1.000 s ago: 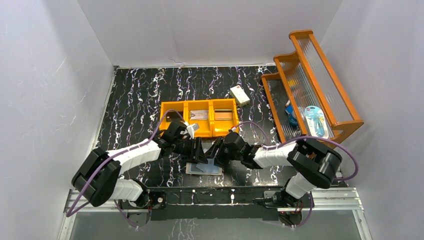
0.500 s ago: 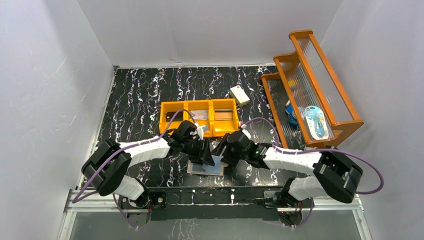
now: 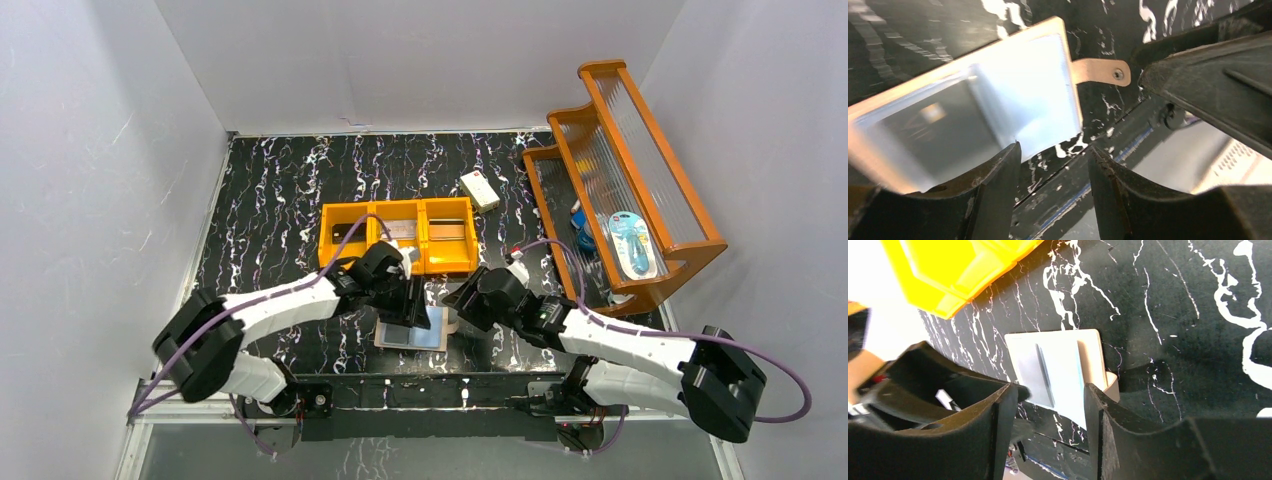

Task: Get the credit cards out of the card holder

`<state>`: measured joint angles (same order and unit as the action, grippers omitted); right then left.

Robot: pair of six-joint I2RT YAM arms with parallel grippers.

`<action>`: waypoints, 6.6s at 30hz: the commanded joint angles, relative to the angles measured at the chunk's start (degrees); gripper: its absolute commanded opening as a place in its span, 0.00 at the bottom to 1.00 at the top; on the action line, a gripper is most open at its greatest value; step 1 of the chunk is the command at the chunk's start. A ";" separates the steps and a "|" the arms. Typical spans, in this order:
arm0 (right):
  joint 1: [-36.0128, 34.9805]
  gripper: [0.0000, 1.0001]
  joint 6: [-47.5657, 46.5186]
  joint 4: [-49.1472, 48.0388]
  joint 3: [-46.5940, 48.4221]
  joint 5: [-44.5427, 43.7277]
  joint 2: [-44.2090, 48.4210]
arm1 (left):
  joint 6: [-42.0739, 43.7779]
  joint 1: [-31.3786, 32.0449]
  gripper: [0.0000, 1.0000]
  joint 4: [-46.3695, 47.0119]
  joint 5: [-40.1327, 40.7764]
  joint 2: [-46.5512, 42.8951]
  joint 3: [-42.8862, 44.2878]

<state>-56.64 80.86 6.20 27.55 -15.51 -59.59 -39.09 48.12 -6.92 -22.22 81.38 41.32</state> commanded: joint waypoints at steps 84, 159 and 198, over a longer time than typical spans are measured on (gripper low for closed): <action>-14.46 0.76 -17.37 26.67 46.71 -6.25 -47.24 | 8.87 -28.96 0.98 -29.75 33.53 -34.01 2.51; -7.96 0.59 -7.89 -3.84 17.73 7.81 -34.54 | -3.06 -10.37 0.15 4.98 0.46 -15.92 -15.86; -7.03 0.76 -3.32 5.06 11.95 -6.91 -14.54 | 0.95 -4.95 0.32 3.02 -5.99 -11.36 -7.76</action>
<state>-63.75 75.26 11.66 41.10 -18.35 -78.52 -39.59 41.65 -3.46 -25.23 69.45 30.63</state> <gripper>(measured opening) 0.763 0.316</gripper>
